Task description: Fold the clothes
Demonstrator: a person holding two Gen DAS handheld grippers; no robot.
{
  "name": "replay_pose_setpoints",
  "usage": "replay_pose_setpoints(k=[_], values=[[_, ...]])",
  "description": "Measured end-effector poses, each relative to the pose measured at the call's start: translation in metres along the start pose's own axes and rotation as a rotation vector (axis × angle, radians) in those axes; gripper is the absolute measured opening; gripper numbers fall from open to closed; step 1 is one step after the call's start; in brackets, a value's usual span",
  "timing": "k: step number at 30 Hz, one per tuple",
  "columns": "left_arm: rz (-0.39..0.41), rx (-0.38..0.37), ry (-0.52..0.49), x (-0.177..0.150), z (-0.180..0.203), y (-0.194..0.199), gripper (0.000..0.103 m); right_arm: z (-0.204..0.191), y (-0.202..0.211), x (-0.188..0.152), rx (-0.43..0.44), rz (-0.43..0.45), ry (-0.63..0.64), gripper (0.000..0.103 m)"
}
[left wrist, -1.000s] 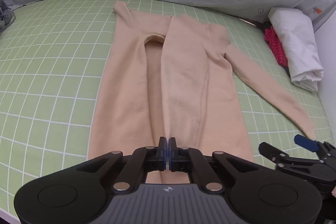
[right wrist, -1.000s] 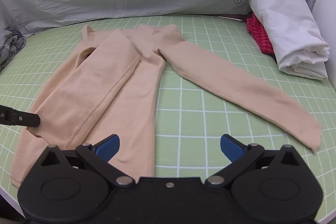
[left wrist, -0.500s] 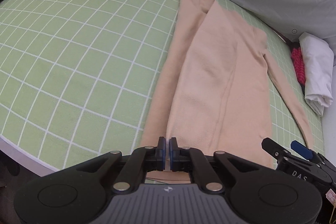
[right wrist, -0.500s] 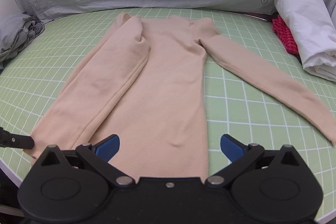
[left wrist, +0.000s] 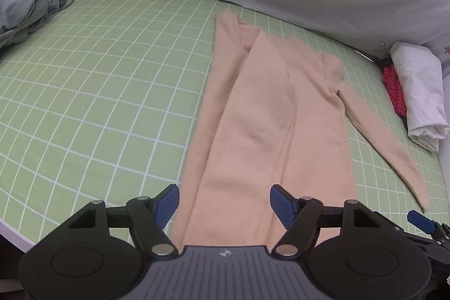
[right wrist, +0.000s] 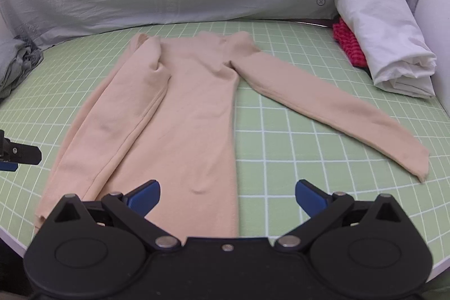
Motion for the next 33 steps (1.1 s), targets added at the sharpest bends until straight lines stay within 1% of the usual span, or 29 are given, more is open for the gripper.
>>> replay_pose_setpoints(k=[4, 8, 12, 15, 17, 20, 23, 27, 29, 33], values=[[0.023, 0.012, -0.032, 0.01, 0.025, -0.002, 0.076, 0.025, -0.002, 0.007, -0.019, 0.012, -0.046, 0.103], [0.053, 0.022, -0.057, 0.018, 0.053, -0.003, 0.079, 0.062, -0.015, 0.011, -0.031, 0.003, -0.115, 0.103], [0.082, 0.033, -0.083, 0.026, 0.08, -0.005, 0.079, 0.104, -0.035, 0.011, -0.053, -0.032, -0.217, 0.103], [0.091, 0.059, -0.09, 0.028, 0.093, -0.006, 0.08, 0.136, -0.053, 0.006, -0.082, -0.082, -0.31, 0.103], [0.084, 0.088, -0.09, 0.027, 0.098, -0.007, 0.08, 0.154, -0.063, 0.005, -0.089, -0.099, -0.357, 0.103], [0.075, 0.133, -0.084, 0.026, 0.102, -0.007, 0.08, 0.183, -0.076, 0.006, -0.143, -0.108, -0.407, 0.103], [0.072, 0.177, -0.065, 0.026, 0.1, -0.005, 0.08, 0.211, -0.086, 0.01, -0.212, -0.094, -0.416, 0.103], [0.083, 0.212, -0.039, 0.029, 0.096, -0.001, 0.08, 0.241, -0.105, 0.009, -0.259, -0.111, -0.452, 0.103], [0.091, 0.221, -0.03, 0.03, 0.094, 0.002, 0.081, 0.249, -0.114, 0.007, -0.265, -0.122, -0.481, 0.103], [0.102, 0.235, -0.012, 0.032, 0.09, 0.006, 0.081, 0.249, -0.121, 0.01, -0.301, -0.131, -0.434, 0.103]])
Point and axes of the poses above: each gripper's, at about its wrist camera, not at the fingertips, and y roughly against the way its jaws point, z to its right, x to its top, the point moved 10 cm from there along -y, roughly the way its jaws point, and after that the axes turned 7 degrees about -x, right-handed, at the moved point
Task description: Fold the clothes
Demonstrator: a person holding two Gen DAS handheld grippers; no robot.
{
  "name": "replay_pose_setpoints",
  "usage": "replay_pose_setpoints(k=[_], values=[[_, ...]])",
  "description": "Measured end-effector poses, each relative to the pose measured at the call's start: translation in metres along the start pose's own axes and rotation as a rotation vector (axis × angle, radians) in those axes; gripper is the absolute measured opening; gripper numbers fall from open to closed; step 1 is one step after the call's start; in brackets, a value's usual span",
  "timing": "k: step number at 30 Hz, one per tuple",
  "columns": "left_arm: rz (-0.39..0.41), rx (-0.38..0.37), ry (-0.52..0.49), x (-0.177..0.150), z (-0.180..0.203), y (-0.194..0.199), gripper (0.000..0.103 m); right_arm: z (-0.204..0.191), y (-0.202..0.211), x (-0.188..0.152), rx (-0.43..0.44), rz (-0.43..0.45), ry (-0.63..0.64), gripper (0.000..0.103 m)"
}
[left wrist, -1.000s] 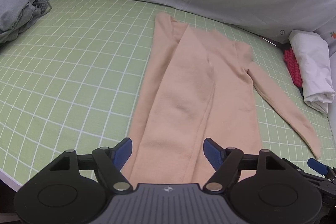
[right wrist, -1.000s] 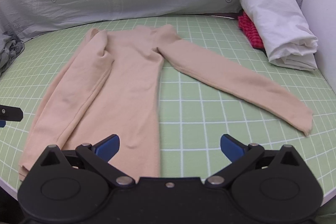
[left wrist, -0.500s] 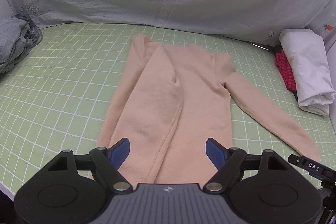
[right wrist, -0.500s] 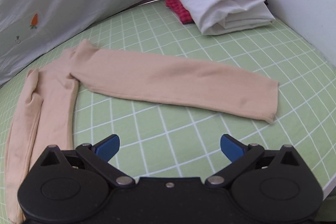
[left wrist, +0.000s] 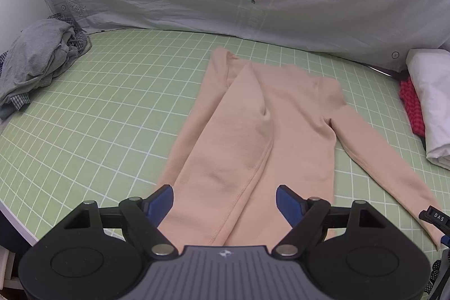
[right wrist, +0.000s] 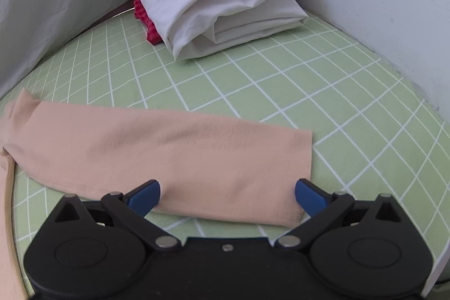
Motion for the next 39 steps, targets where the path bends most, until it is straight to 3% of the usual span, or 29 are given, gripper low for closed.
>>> replay_pose_setpoints(k=[6, 7, 11, 12, 14, 21, 27, 34, 39], values=[[-0.01, -0.014, -0.01, 0.004, -0.005, -0.005, 0.081, -0.004, 0.0, 0.0, -0.005, 0.006, 0.042, 0.101], [-0.011, -0.02, -0.013, 0.005, -0.005, -0.007, 0.081, -0.005, 0.002, 0.001, 0.01, 0.017, 0.059, 0.092], [-0.016, -0.045, -0.024, 0.01, -0.007, -0.013, 0.084, -0.005, 0.009, 0.007, 0.07, 0.05, 0.092, 0.042], [-0.017, -0.051, -0.027, 0.011, -0.008, -0.014, 0.085, -0.005, 0.01, 0.008, 0.103, 0.041, 0.078, 0.017], [-0.013, -0.069, -0.036, 0.017, -0.01, -0.017, 0.085, -0.006, 0.013, 0.011, 0.147, 0.023, 0.034, 0.008], [0.038, -0.109, -0.025, 0.059, -0.041, -0.026, 0.086, -0.028, 0.055, 0.035, 0.145, 0.126, -0.001, 0.007], [0.053, -0.108, 0.04, 0.097, -0.089, -0.05, 0.087, -0.097, 0.094, 0.056, 0.203, 0.205, 0.044, 0.007], [0.052, -0.094, 0.097, 0.133, -0.137, -0.089, 0.087, -0.231, 0.118, 0.054, 0.395, 0.192, 0.123, 0.007], [0.031, -0.077, 0.142, 0.151, -0.163, -0.123, 0.087, -0.357, 0.133, 0.041, 0.536, 0.137, 0.295, 0.007]])
Point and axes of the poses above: each gripper's, at about its wrist camera, not at the fingertips, and y roughly against the way its jaws point, z to its right, x to its top, the point moved 10 cm from there along -y, roughly the way its jaws point, and after that the axes turned 7 degrees about -x, right-handed, at the moved point
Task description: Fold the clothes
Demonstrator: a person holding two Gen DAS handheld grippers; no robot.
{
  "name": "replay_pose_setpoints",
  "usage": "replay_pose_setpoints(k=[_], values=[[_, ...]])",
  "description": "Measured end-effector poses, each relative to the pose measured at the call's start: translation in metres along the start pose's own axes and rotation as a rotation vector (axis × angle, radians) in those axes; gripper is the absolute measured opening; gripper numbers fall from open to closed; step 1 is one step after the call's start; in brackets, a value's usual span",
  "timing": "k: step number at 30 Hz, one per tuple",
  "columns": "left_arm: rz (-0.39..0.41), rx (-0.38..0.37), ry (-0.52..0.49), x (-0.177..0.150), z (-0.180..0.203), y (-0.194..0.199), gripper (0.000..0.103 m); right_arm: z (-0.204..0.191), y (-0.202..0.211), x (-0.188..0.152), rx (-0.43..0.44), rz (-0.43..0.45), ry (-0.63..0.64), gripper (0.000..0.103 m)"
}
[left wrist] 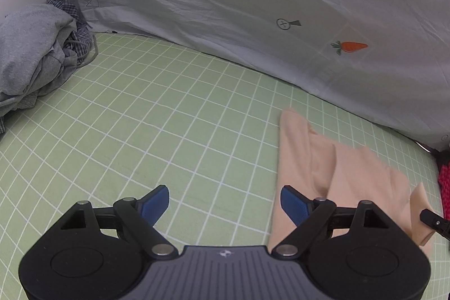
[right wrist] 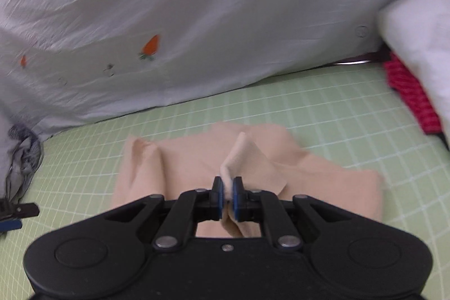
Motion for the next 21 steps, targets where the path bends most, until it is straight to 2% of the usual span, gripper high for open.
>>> replay_pose_setpoints(k=[3, 4, 5, 7, 9, 12, 16, 21], values=[[-0.018, 0.01, 0.016, 0.006, -0.012, -0.017, 0.087, -0.062, -0.008, 0.004, 0.172, -0.016, 0.05, 0.009], [-0.027, 0.016, 0.02, 0.004, -0.014, -0.021, 0.087, -0.075, -0.009, 0.003, 0.212, -0.029, 0.049, 0.019], [-0.036, 0.022, 0.024, 0.002, -0.016, -0.024, 0.087, -0.084, -0.012, -0.002, 0.235, -0.049, 0.044, 0.043], [-0.049, 0.017, 0.021, -0.002, -0.014, -0.026, 0.087, -0.083, -0.016, -0.014, 0.178, -0.079, 0.074, 0.073], [-0.059, 0.003, 0.014, -0.006, -0.007, -0.025, 0.087, -0.072, -0.019, -0.026, 0.093, -0.104, 0.106, 0.072], [-0.074, -0.018, 0.002, -0.013, 0.003, -0.024, 0.087, -0.034, -0.013, -0.039, -0.03, -0.132, 0.093, 0.078], [-0.096, -0.064, -0.045, -0.017, 0.03, -0.026, 0.087, 0.032, 0.002, -0.047, -0.192, -0.162, -0.013, 0.081], [-0.132, -0.14, -0.175, -0.021, 0.083, -0.04, 0.084, 0.095, 0.017, -0.063, -0.313, -0.193, -0.141, 0.081]])
Point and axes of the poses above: each gripper's, at about its wrist camera, not at the fingertips, and y roughly against the way its jaws point, z to its right, x to its top, the point moved 10 cm from there along -y, roughly the way its jaws point, and after that the axes turned 7 degrees about -x, right-handed, at the moved point
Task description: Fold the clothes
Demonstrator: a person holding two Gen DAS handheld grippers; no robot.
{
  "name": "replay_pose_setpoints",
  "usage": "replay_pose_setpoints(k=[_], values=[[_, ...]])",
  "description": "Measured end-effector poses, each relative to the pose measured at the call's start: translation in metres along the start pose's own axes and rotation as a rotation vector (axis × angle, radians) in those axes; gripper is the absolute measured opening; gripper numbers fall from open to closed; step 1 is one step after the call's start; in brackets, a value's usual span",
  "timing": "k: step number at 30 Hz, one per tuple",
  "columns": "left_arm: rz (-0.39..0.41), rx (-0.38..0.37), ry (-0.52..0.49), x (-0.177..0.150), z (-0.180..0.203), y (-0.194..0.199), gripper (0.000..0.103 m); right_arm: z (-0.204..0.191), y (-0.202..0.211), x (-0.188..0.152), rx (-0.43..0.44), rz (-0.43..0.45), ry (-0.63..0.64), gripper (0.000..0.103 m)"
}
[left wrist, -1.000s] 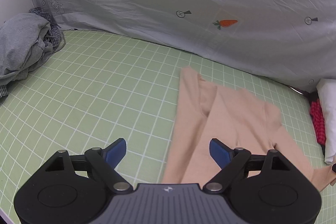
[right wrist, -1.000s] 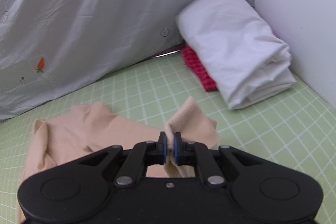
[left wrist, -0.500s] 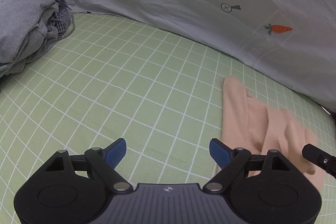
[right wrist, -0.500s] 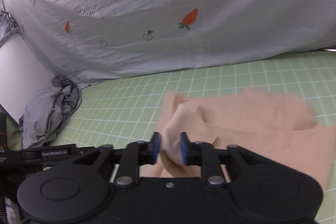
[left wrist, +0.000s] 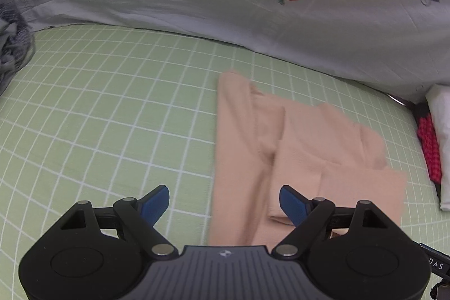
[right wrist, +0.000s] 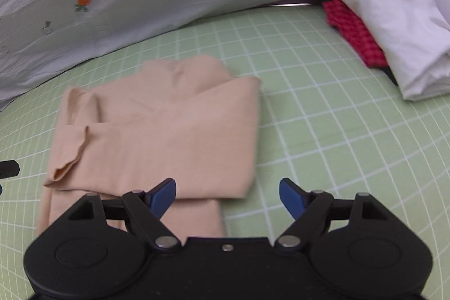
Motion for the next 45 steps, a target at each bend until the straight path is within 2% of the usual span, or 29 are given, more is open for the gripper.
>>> replay_pose_setpoints(k=[7, 10, 11, 12, 13, 15, 18, 28, 38, 40, 42, 43, 44, 45], values=[[-0.099, -0.038, -0.079, -0.001, 0.036, -0.042, 0.063, 0.043, -0.02, -0.005, -0.073, -0.071, -0.108, 0.081], [-0.118, -0.045, -0.119, -0.002, 0.043, -0.05, 0.042, 0.044, -0.028, -0.003, -0.073, -0.083, -0.11, 0.081], [-0.122, -0.046, -0.134, -0.003, 0.044, -0.051, 0.025, 0.043, -0.03, -0.002, -0.069, -0.086, -0.104, 0.081], [-0.126, -0.046, -0.146, -0.003, 0.046, -0.053, 0.017, 0.041, -0.033, -0.002, -0.064, -0.089, -0.097, 0.081], [-0.127, -0.041, -0.148, -0.002, 0.046, -0.053, 0.016, 0.039, -0.035, -0.001, -0.061, -0.093, -0.088, 0.081], [-0.118, -0.044, -0.147, -0.002, 0.046, -0.052, 0.007, 0.035, -0.038, -0.001, -0.055, -0.1, -0.068, 0.081], [-0.082, -0.055, -0.114, 0.003, 0.043, -0.043, 0.005, 0.03, -0.037, -0.001, -0.044, -0.099, -0.048, 0.08], [0.151, -0.086, 0.014, 0.057, 0.017, 0.027, 0.004, 0.018, -0.025, 0.001, -0.022, -0.075, -0.013, 0.08], [0.242, 0.173, 0.251, 0.063, -0.11, 0.045, 0.006, -0.01, -0.02, -0.001, -0.01, -0.062, 0.108, 0.08], [0.26, 0.225, 0.298, 0.063, -0.135, 0.05, 0.015, -0.015, -0.019, 0.0, -0.008, -0.054, 0.126, 0.08], [0.277, 0.277, 0.346, 0.063, -0.16, 0.054, 0.051, -0.019, -0.017, 0.001, -0.007, -0.034, 0.147, 0.081], [0.283, 0.288, 0.365, 0.061, -0.168, 0.056, 0.058, -0.022, -0.015, 0.002, -0.008, -0.018, 0.16, 0.084], [0.281, 0.259, 0.372, 0.055, -0.163, 0.056, 0.066, -0.024, -0.012, 0.004, -0.01, -0.001, 0.173, 0.093], [0.274, 0.233, 0.375, 0.049, -0.158, 0.055, 0.069, -0.026, -0.009, 0.005, -0.008, 0.016, 0.185, 0.101]])
Point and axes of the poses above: each gripper's, at about its wrist camera, not at the fingertips, and y roughly against the way its jaws point, z to its right, x to its top, the point moved 10 cm from there along -y, roughly the way its jaws point, and after that the axes turned 7 degrees about -x, right-handed, at the moved point
